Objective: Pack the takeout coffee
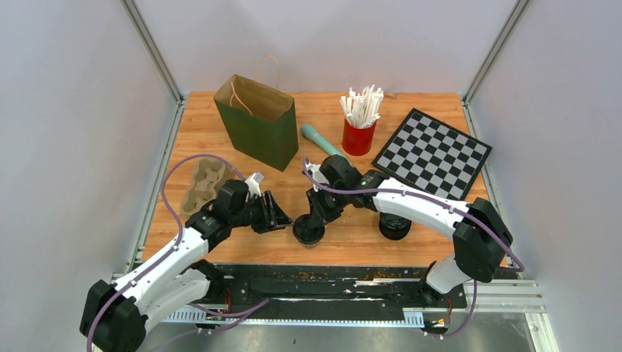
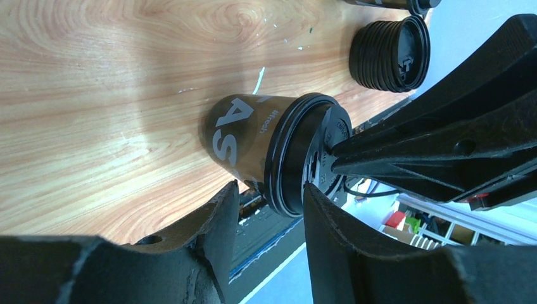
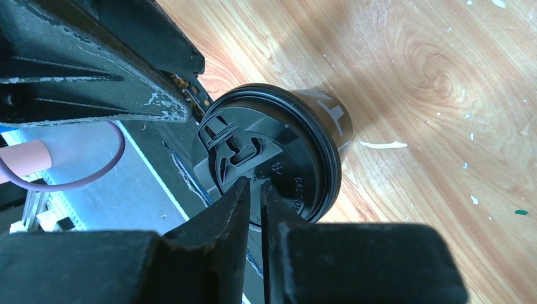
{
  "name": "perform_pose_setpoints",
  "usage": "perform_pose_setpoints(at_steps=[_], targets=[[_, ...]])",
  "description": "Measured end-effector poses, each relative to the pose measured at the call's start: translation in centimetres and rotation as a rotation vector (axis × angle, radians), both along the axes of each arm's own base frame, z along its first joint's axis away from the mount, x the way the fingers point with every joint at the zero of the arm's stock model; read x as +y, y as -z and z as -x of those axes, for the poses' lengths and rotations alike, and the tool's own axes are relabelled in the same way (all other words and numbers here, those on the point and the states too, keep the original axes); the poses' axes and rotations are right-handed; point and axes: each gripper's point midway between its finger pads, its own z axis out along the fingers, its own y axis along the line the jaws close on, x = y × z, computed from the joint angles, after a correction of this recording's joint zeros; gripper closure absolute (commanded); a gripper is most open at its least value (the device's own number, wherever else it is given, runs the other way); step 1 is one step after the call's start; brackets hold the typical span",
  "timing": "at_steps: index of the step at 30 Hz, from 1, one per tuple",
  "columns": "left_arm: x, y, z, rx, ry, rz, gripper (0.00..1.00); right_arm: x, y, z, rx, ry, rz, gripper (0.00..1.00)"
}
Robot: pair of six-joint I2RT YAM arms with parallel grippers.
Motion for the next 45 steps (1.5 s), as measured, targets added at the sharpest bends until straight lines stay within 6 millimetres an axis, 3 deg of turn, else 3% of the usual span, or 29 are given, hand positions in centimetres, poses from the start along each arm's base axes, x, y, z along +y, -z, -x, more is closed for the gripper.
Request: perform_pose_setpoints(at_steps=[17,32,45], targets=[[-1.1,1.0,1.3,-0.012,0.048,0.190,0.52,0.3,0.1,-0.1,-0.006,-0.001,-0.019,0.87],[-0.9,1.6,1.1,0.003,0.013,0.187,0.66,0.4,0.4,-0.1,-0.015,-0.003,-0.050,0.86],[-0.7,2.0,0.9,0.043,-0.031,0.178,0.63,0.3,0.5,-0.2,-0.024,-0.004,-0.103,0.85]])
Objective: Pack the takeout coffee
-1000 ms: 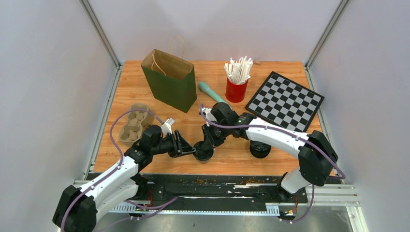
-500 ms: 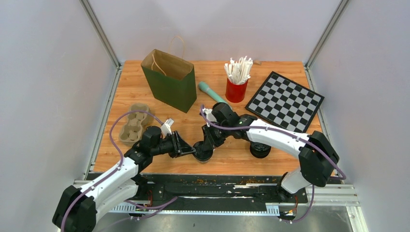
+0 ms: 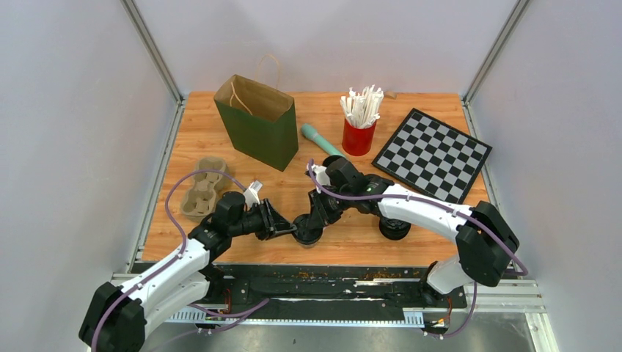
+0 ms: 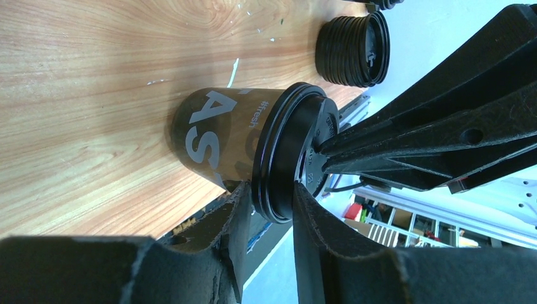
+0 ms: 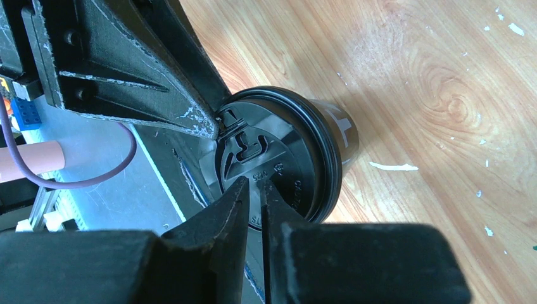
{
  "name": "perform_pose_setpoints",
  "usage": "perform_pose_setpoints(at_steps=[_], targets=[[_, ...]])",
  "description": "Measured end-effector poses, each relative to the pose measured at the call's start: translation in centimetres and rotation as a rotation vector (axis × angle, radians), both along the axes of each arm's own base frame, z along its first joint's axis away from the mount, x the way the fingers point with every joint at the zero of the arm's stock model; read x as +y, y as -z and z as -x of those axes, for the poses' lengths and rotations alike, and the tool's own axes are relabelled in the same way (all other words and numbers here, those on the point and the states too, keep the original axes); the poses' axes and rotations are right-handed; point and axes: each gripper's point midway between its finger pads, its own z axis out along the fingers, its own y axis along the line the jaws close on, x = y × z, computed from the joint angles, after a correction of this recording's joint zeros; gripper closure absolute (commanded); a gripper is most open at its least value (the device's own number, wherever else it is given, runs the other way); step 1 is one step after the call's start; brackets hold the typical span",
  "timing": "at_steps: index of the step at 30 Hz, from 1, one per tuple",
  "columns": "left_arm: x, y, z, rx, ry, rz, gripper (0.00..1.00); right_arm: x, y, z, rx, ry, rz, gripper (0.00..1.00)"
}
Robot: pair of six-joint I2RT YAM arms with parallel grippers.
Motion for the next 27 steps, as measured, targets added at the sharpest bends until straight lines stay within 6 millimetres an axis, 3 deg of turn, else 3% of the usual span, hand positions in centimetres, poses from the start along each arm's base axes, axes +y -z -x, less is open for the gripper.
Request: perform_pose_setpoints(at_steps=[10,18,21,27], targets=[[0.0,-0.1,0.0,-0.003,0.007,-0.006,0.45,-0.4,-1.3,-0.2,0.017,0.004,0.022,0.67],[0.0,-0.2,-0.2,-0.012,0.036,-0.047,0.44,-1.7,-3.9,-0.4,-0.008,0.037,-0.010,0.54],[-0.1,-0.2,-0.4,-0.013,0.044,-0.058,0.44,-1.9,-4.1,-0.3,-0.010,0.042,-0.016,0.53],[-0.2,-0.2,-0.6,-0.018,0.053,-0.067,0.46,-2.7,-2.4,0.1,0.031,0.050,0.026,0.59]])
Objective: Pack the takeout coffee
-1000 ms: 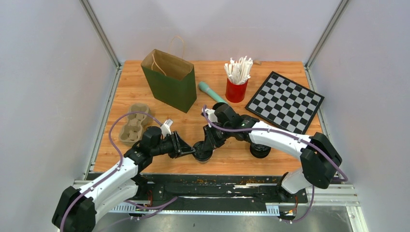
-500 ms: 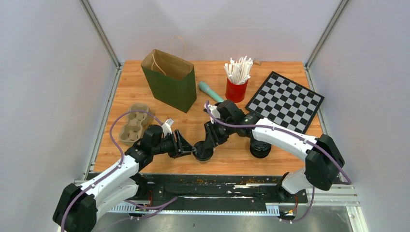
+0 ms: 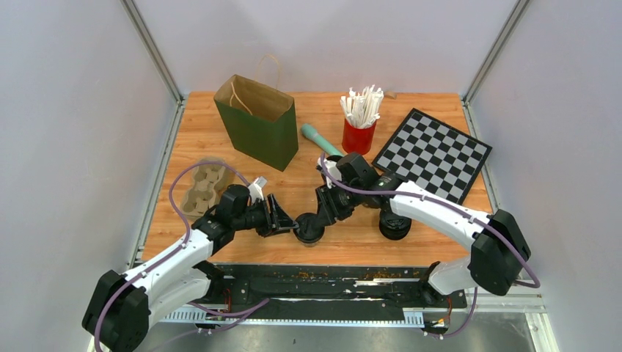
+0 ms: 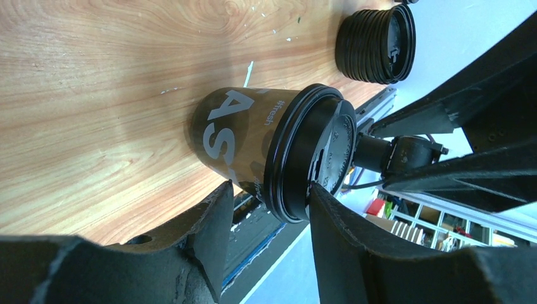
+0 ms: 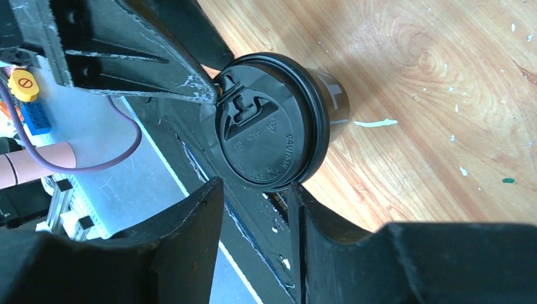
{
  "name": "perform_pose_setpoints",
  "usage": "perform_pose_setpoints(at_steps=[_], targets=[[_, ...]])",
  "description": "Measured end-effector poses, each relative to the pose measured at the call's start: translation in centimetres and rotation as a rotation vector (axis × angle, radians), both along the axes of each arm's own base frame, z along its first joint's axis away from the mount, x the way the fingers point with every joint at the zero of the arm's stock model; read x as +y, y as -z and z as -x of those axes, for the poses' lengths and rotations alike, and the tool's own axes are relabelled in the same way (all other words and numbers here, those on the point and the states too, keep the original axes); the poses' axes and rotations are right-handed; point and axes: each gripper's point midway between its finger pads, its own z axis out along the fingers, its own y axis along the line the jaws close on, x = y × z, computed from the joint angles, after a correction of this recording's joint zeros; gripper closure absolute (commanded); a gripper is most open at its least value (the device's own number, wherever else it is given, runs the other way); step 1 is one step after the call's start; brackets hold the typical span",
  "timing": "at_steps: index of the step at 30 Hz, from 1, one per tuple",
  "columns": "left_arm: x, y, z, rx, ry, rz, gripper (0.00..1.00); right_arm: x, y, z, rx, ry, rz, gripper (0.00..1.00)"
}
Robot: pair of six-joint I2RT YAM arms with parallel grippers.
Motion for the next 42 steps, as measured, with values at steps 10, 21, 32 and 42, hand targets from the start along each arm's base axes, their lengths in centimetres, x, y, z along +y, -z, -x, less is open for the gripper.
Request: perform_pose_setpoints(at_steps=[10,21,32,42], targets=[[-0.1,-0.2,-0.1,-0.011,0.006,-0.007,0.49,-1.1,3.0,0.2,0.080,0.018,0.057,0.67],[-0.2,-0.1,-0.3,-0.012,0.022,-0.040,0.55,-0.6,3.8,0.6,0.102,0.019,-0.041,0.73],[-0.7,-0.2,-1.4,-0.046,0.063,-0.076,0.55,-1.0,3.0,0.8,0.092,0.053,-0.060,0.61],[-0.8,0.4,-3.0,-0.110,0.122,-0.152,0.52,-2.7,0.5,-0.4,0.043,0.087,-0.009,0.63]])
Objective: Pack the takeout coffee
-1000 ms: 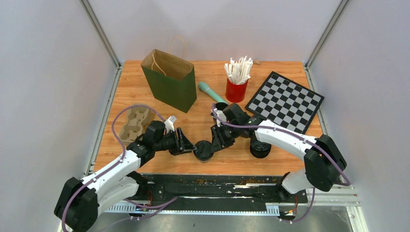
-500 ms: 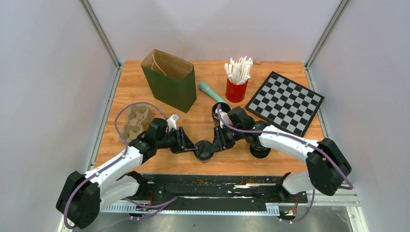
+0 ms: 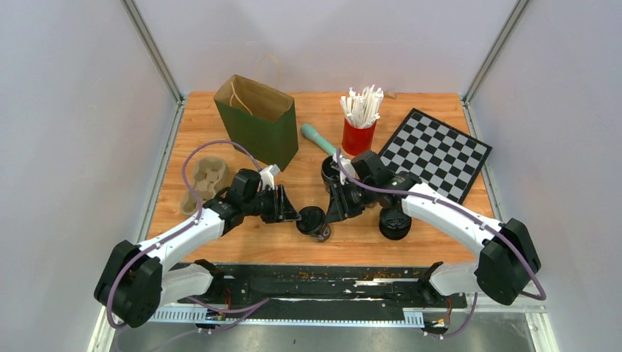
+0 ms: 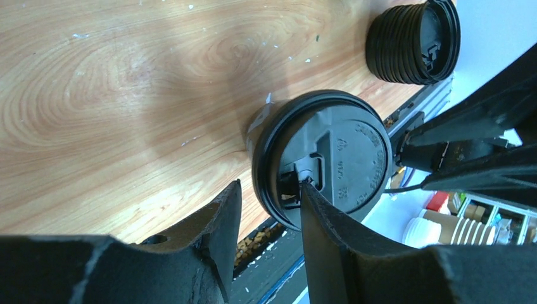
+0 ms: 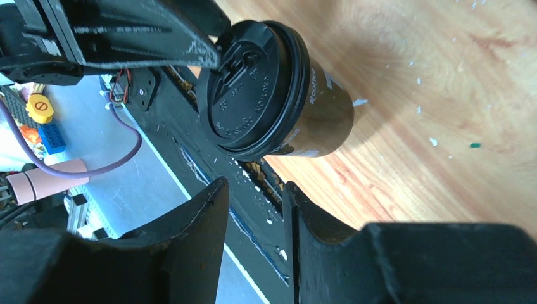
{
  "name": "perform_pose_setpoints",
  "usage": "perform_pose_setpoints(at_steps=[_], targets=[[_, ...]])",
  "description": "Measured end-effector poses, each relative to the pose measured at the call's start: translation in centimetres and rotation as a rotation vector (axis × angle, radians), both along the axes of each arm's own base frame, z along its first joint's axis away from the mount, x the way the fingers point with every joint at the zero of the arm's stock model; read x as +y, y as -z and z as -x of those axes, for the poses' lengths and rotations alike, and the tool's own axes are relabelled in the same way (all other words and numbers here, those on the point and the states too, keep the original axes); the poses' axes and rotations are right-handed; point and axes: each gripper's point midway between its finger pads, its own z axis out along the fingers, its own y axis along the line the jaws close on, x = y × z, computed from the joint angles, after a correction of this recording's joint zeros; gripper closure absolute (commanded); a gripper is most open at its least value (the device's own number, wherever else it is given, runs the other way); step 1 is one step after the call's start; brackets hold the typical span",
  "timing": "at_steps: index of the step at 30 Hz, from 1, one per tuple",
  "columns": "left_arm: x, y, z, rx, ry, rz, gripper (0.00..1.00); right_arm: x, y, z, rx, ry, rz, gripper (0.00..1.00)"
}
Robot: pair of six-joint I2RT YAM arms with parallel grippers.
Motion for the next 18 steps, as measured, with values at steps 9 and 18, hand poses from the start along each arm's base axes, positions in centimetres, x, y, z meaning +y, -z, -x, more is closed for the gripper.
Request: perform_pose_setpoints(at_steps=[9,18], targets=[[-1.4,-1.6,0.1,-0.055,0.063,0.074,0.49,0.8,-0.7,-2.0,-0.039,-0.003,0.016,0.64],[-3.2,-3.5,0.0,-0.107,0.101,0.160,0.51,0.4,0.1,-2.6,-0.049,0.024,0.054,0.64]])
